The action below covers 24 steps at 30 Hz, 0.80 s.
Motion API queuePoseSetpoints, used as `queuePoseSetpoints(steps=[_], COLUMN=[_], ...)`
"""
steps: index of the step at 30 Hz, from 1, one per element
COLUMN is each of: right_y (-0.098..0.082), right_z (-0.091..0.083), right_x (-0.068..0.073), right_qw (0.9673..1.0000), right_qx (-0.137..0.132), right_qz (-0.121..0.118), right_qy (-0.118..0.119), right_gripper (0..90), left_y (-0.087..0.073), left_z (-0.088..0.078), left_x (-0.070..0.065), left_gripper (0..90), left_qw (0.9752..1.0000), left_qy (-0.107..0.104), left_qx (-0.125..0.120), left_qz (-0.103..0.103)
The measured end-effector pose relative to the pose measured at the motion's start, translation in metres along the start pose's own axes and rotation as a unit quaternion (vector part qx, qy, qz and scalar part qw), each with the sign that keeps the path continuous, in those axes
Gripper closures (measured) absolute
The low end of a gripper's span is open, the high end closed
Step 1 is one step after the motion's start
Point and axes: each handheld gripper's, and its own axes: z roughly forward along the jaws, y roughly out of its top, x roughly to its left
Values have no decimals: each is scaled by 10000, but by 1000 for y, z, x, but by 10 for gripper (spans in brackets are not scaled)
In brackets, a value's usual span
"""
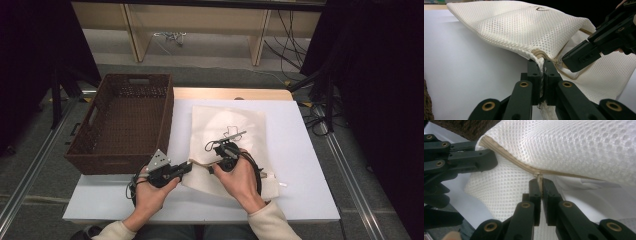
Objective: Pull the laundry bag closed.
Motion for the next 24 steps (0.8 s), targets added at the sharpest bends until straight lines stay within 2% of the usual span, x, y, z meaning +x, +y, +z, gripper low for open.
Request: queuePoseSetpoints(steps=[2,4,5,6,7,9,10,11,12,13,15,16,19,20,21,22,24], right_y=[0,-1,-1,-1,-1,-1,-1,-1,-1,-1,-1,-2,-1,-1,-1,-1,-2], right_z=[-1,-1,-1,-2,-2,-2,-2,-2,-3,-4,-4,-4,-4,-4,-4,-5,-4], right_x=[-1,-1,-1,-1,-1,-2,-2,-2,-4,-4,-6,-5,-5,-6,-6,-5,-6], right_qw=[10000,10000,10000,10000,10000,9999,9999,10000,10000,9999,10000,9999,10000,10000,10000,10000,9999], right_qx=[-5,-16,-18,-17,-30,-45,-56,-25,-34,-12,-34,-42,-31,-30,-23,-30,-58], right_qz=[54,52,60,37,22,45,27,33,14,145,41,82,53,55,68,85,54], right_qy=[-2,31,15,-5,-4,104,108,50,77,78,82,61,26,16,18,35,87], right_gripper=[875,875,875,875,874,875,875,875,875,875,875,875,874,874,874,874,875], left_y=[-1,0,0,1,1,0,0,1,2,2,0,-1,0,-1,-1,-1,-2], left_z=[1,1,1,0,-1,0,-1,-2,-2,-2,-1,-1,-1,-1,-1,-1,-1], left_x=[-1,3,3,3,5,3,2,6,8,8,5,2,8,6,7,7,4], left_gripper=[856,857,856,856,856,856,856,856,856,856,856,855,855,855,855,855,855], left_qw=[10000,9999,9999,9997,9995,10000,10000,9996,9992,9992,9999,10000,9994,9998,9996,9998,10000], left_qy=[-16,-1,9,139,181,62,23,209,260,261,120,18,191,148,198,162,-26], left_qx=[8,-12,-33,-29,-5,-16,-2,-33,-30,-29,3,12,-5,0,13,10,27], left_qz=[-24,153,109,188,273,13,-38,169,302,306,108,-69,284,138,179,135,-66])
